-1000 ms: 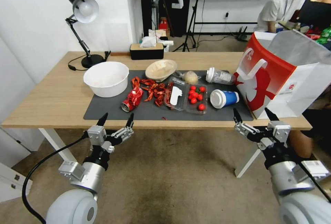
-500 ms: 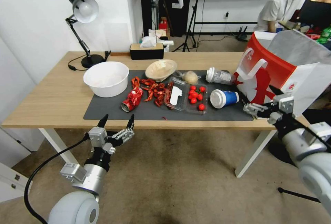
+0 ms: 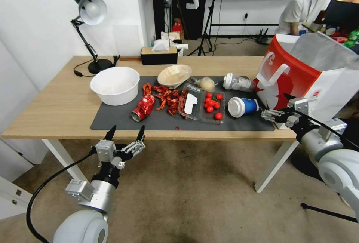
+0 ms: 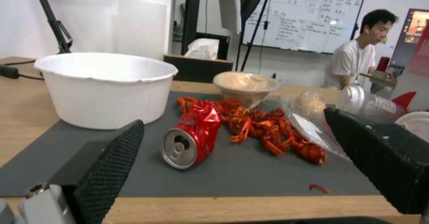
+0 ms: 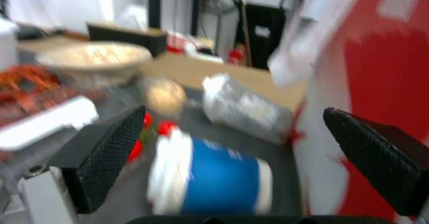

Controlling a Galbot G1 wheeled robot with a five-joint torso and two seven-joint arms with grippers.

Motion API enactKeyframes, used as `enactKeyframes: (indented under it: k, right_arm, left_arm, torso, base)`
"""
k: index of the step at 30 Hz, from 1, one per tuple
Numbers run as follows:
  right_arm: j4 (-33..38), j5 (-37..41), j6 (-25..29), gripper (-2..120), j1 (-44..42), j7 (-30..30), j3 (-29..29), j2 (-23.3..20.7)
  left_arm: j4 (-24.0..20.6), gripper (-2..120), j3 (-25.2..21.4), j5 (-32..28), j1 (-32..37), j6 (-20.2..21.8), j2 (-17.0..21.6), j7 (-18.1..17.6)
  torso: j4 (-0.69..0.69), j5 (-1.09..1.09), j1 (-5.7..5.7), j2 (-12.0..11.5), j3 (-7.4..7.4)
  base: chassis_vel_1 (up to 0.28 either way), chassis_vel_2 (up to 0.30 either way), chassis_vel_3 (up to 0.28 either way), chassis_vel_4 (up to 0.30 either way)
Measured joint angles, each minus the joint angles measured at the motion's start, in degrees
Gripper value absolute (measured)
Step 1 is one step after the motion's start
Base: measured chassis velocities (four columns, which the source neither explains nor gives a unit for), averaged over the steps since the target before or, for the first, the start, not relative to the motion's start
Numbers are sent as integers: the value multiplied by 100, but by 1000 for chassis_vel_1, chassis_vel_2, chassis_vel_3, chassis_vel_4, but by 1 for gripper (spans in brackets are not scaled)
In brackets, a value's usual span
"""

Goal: Pick up the trash from the table and place it into the takeout bag.

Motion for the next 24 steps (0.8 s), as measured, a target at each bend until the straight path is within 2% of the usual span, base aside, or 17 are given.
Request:
enactKeyframes:
  k: [7,12,16,24]
  right_arm:
    - [-274,-2,54,100,567,23,-678,-115]
    - [-460,-219,-80,100,1211,486,-1675,186]
    - [-589,-263,-275,100,1483,690,-2046,355]
    - [-774,-355,-586,100,1661,1030,-2301,478]
  left_arm:
    - [30,100,-18,76,37,-48,-17,4]
    - [51,100,-38,147,89,-86,-28,12]
    - [53,100,-64,192,141,-136,-37,19]
    - [89,100,-77,268,170,-213,-100,25]
  torso:
    - [-1,-2,0,0,0]
    - [2,0,0,0,0]
    - [2,0,0,0,0]
    - [-1,-1,0,0,0]
  base:
    - [0,0,0,0]
    - [0,0,0,0]
    - [0,0,0,0]
    - [0,0,0,0]
